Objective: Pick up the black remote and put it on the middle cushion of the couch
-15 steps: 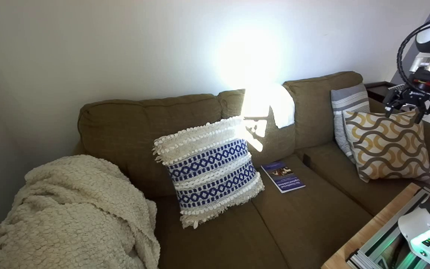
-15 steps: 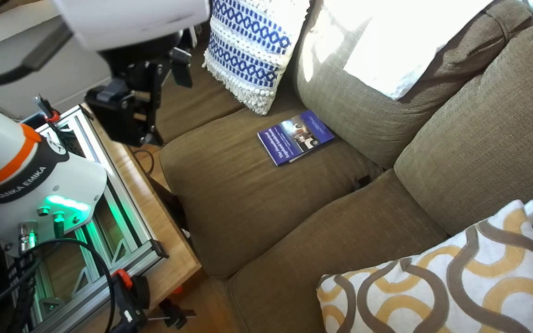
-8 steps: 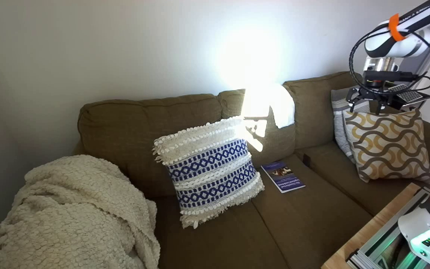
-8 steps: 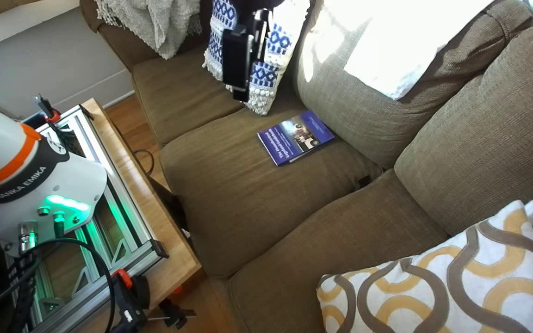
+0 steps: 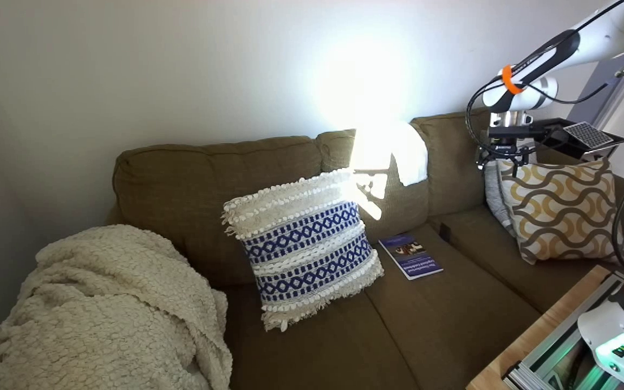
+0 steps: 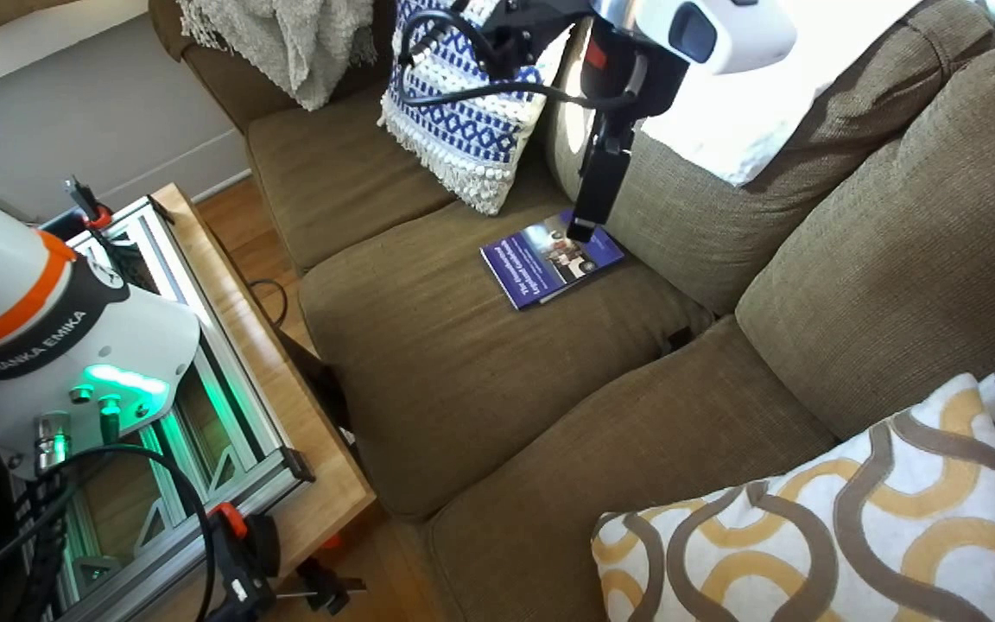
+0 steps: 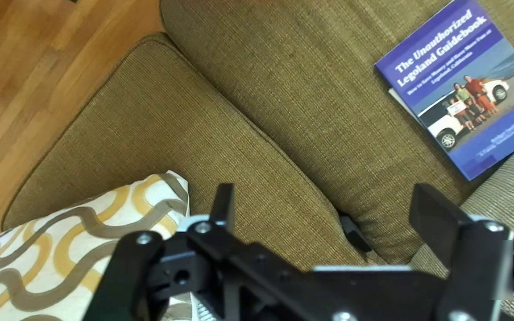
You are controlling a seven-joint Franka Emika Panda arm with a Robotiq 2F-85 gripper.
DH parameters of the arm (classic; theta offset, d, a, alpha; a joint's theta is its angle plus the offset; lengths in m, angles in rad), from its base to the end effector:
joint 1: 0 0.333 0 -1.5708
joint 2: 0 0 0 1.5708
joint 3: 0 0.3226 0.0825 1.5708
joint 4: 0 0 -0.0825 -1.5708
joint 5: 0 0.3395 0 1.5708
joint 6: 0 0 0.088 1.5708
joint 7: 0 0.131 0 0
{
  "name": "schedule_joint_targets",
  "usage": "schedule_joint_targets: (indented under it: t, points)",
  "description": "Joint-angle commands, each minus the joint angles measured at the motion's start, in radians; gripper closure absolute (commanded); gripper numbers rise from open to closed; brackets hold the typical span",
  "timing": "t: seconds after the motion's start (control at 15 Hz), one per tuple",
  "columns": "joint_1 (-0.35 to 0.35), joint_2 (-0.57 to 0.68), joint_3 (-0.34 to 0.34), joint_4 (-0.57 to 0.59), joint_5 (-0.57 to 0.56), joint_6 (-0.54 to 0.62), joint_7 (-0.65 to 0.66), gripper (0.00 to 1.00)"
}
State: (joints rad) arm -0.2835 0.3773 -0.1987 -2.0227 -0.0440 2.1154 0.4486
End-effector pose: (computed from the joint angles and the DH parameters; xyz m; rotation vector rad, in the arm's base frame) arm 0.4727 -0.2484 0.2615 2.7094 -1.3076 -0.4240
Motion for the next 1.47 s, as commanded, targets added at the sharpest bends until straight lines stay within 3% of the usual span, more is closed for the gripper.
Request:
schedule_joint_targets:
  t: [0.0, 0.07, 0.13, 0.53, 0.8, 1.07, 1.27, 1.4]
  points:
    - [0.024, 0.177, -0.027, 0.136, 0.011, 0.006, -0.041, 0.0]
    - [0.025, 0.217, -0.028, 0.164, 0.014, -0.004, -0.047, 0.0]
    - [0.039, 0.129, -0.036, 0.088, 0.017, 0.007, -0.027, 0.0]
    - [0.052, 0.148, -0.044, 0.108, 0.015, 0.007, -0.027, 0.0]
    - [0.046, 0.285, -0.038, 0.213, 0.029, -0.019, -0.026, 0.0]
    - [0.051, 0.382, -0.06, 0.221, -0.045, 0.259, -0.109, 0.0]
    - [0.039, 0.468, -0.05, 0.248, -0.023, 0.472, -0.181, 0.0]
    - [0.009, 0.519, -0.021, 0.276, 0.01, 0.553, -0.244, 0.0]
